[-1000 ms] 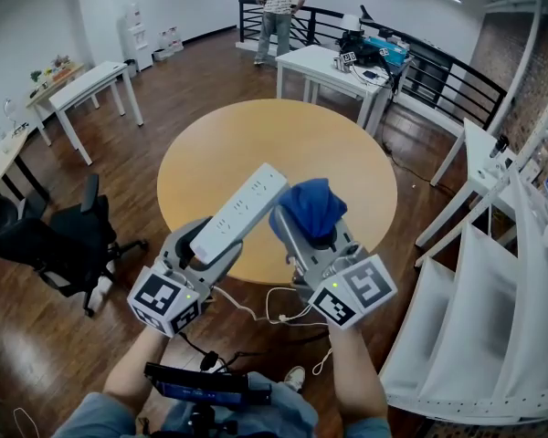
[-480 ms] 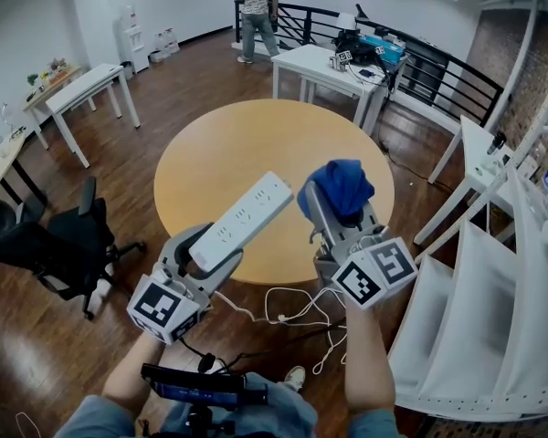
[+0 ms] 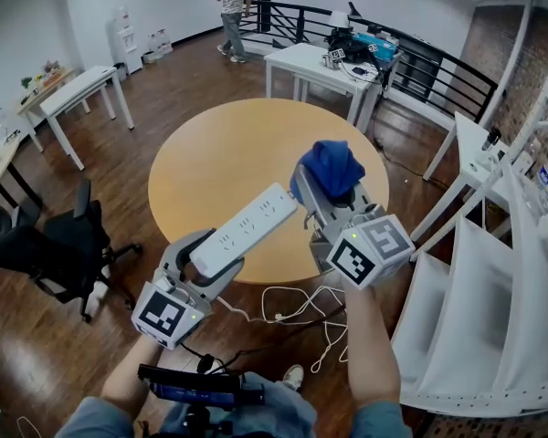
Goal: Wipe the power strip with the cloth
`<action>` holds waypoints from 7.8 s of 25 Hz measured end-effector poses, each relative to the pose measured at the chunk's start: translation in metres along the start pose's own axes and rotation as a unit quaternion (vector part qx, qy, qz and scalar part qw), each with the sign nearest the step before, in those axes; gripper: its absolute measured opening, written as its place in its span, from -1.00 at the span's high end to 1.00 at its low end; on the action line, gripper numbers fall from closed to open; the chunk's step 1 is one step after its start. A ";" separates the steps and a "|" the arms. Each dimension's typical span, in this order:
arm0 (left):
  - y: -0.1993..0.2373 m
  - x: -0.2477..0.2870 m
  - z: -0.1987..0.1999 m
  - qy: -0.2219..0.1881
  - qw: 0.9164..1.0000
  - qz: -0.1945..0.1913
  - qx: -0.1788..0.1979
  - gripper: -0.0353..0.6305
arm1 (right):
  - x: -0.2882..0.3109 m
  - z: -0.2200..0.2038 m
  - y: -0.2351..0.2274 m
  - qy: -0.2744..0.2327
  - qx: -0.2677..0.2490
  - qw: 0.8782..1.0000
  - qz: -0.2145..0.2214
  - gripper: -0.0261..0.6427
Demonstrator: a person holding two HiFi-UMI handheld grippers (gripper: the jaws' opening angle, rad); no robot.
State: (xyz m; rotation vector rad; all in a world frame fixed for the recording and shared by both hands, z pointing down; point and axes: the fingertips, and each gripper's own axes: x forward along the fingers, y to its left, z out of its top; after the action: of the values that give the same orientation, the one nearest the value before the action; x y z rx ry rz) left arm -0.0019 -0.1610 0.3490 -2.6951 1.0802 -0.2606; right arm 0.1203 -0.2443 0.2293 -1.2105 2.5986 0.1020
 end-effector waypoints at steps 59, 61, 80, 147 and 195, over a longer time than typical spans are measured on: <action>-0.003 0.018 -0.015 0.058 0.991 0.034 0.117 0.05 | 0.059 -0.043 0.150 0.061 0.002 0.984 0.165 0.73; -0.004 0.016 -0.015 0.064 0.991 0.038 0.108 0.05 | 0.059 -0.042 0.145 0.059 0.001 0.985 0.160 0.73; -0.011 0.004 -0.017 0.060 0.991 0.028 0.120 0.05 | 0.046 -0.018 0.066 0.048 -0.028 0.995 0.077 0.73; 0.025 0.006 -0.005 0.015 0.996 0.085 -0.001 0.05 | -0.025 -0.046 0.076 0.009 0.043 0.999 0.031 0.73; 0.044 0.052 -0.254 0.205 0.961 0.091 -0.162 0.05 | -0.021 -0.156 0.048 0.072 0.103 0.992 -0.021 0.73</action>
State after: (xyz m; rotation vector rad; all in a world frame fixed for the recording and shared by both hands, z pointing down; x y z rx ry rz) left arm -0.0565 -0.2637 0.5851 -2.8693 1.6027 -0.6886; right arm 0.0629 -0.2251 0.3822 -1.2362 2.6242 -0.2650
